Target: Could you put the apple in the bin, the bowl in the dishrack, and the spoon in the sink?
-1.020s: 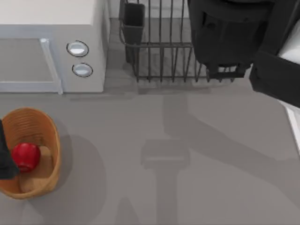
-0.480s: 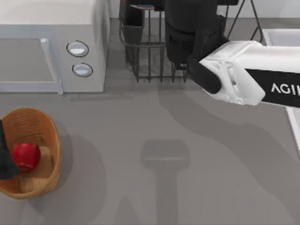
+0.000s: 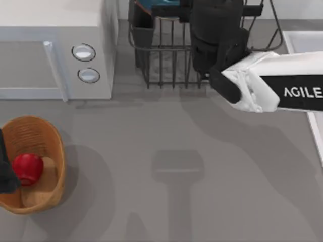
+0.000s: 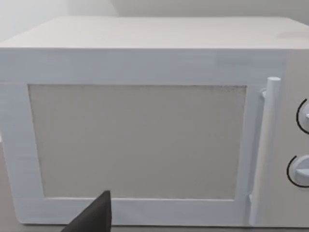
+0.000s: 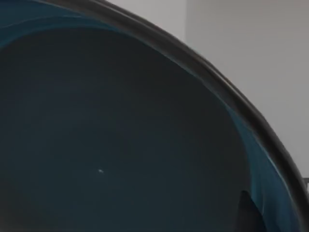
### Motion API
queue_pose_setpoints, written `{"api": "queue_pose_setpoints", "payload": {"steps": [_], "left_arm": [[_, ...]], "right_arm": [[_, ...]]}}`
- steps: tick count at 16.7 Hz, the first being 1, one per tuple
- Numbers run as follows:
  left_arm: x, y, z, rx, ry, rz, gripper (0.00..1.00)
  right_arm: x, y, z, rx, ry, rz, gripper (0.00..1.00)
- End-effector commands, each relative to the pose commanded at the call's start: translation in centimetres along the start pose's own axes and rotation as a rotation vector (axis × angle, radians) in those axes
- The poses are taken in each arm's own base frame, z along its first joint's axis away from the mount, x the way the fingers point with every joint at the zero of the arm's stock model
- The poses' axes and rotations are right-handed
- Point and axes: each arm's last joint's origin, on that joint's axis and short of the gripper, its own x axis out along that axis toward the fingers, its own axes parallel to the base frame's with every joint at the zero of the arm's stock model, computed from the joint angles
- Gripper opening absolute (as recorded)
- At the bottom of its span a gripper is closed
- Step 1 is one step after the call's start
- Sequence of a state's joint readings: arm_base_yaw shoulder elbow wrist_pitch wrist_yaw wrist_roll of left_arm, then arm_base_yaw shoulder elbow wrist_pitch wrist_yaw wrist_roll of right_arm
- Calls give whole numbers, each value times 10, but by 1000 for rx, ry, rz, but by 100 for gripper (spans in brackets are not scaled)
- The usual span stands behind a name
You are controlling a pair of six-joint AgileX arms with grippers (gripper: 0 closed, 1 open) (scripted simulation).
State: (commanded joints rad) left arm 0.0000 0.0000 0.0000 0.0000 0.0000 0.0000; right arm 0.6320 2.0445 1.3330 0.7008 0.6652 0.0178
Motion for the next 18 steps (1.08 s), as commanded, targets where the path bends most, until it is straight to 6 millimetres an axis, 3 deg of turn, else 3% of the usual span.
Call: {"api": "queue_pose_setpoints", "payload": {"steps": [13, 18], "left_arm": [[0, 0, 0, 0, 0, 0, 100], [0, 0, 0, 0, 0, 0, 100]], "right_arm": [[0, 0, 0, 0, 0, 0, 98], [0, 0, 0, 0, 0, 0, 100]]}}
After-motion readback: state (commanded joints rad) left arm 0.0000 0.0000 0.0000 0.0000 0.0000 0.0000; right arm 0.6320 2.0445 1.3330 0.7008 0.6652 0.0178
